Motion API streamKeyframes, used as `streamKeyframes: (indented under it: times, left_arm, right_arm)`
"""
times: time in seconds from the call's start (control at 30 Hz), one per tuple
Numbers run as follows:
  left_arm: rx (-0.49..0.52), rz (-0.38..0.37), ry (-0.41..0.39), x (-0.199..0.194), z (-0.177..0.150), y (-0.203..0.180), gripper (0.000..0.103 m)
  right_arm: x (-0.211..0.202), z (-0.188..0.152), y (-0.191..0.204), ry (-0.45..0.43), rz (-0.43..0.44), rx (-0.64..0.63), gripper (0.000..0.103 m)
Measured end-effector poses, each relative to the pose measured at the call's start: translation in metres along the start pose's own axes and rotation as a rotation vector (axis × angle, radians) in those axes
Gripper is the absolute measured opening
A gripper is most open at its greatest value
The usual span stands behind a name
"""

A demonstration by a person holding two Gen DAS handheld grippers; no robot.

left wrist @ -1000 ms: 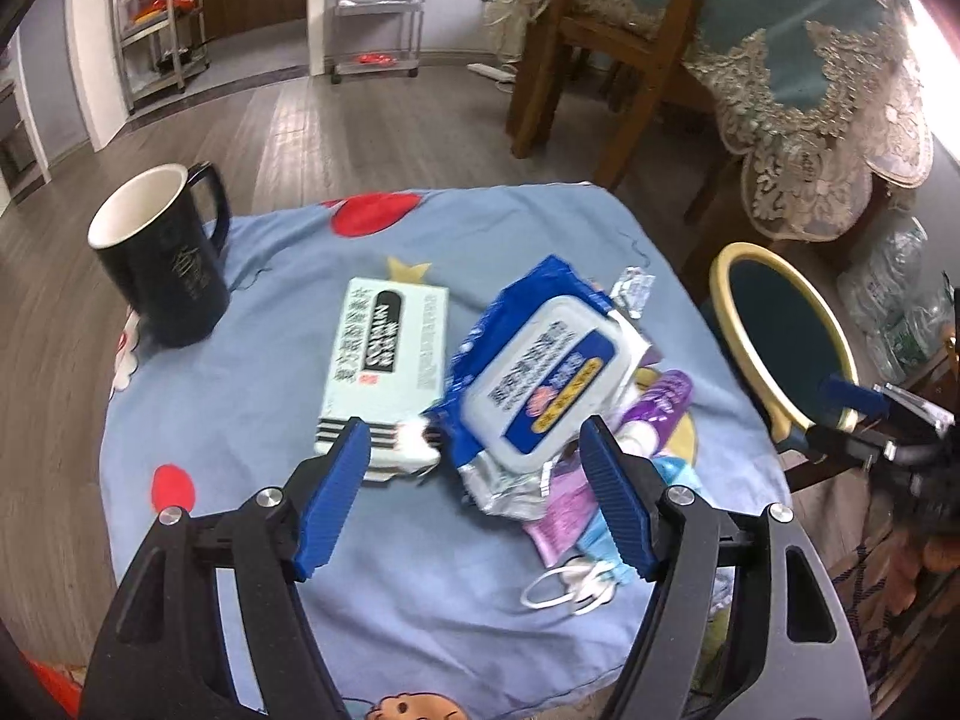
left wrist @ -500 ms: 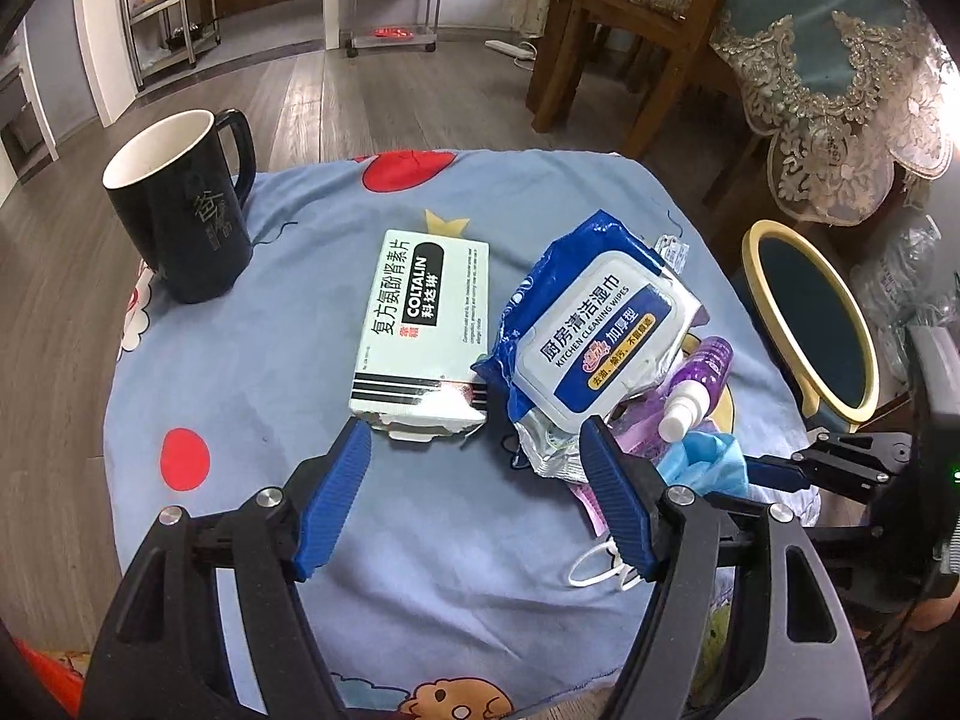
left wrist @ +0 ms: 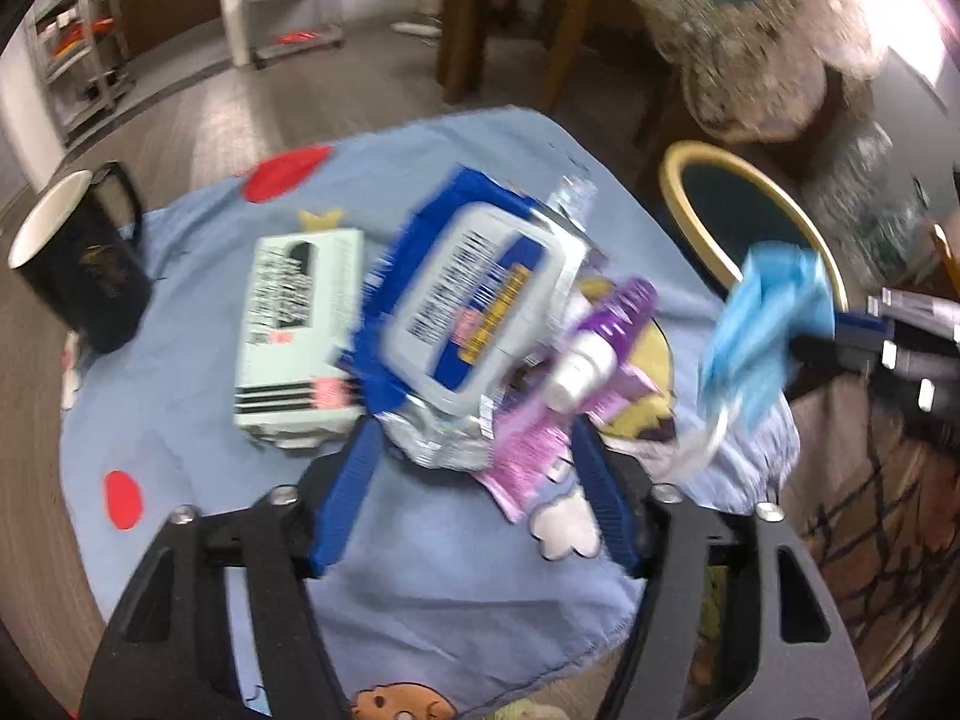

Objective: Collect trash
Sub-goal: 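Drop the blue mask into the bin with the right gripper while the left grasps the pink packet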

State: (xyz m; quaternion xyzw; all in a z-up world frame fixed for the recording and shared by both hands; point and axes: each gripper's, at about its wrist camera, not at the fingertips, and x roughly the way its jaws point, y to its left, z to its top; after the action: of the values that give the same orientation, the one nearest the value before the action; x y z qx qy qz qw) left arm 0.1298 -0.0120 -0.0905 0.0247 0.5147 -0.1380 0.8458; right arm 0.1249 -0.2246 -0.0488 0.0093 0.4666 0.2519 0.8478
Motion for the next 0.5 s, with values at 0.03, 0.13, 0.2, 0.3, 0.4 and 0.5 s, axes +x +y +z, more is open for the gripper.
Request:
streamKeyframes:
  times: [0.03, 0.13, 0.2, 0.3, 0.4, 0.5]
  left_arm:
    - [0.021, -0.008, 0.014, 0.003, -0.001, -0.005, 0.056]
    - [0.099, -0.028, 0.055, 0.014, -0.006, -0.023, 0.052]
    - [0.149, -0.028, 0.069, 0.021, -0.008, -0.034, 0.052]
    - [0.211, -0.009, 0.057, 0.031, -0.006, -0.047, 0.052]
    - [0.292, 0.027, 0.059, 0.049, -0.005, -0.059, 0.052]
    - [0.299, 0.071, 0.062, 0.062, -0.002, -0.059, 0.052]
  right_arm:
    - [-0.003, 0.001, -0.008, -0.013, -0.006, 0.027, 0.025]
    - [-0.009, 0.001, -0.027, -0.036, 0.003, 0.100, 0.025]
    - [-0.011, 0.000, -0.035, -0.044, 0.018, 0.139, 0.025]
    - [-0.012, -0.001, -0.042, -0.050, 0.036, 0.176, 0.025]
    - [-0.010, -0.002, -0.043, -0.046, 0.040, 0.183, 0.025]
    - [-0.010, -0.004, -0.045, -0.040, 0.042, 0.183, 0.025]
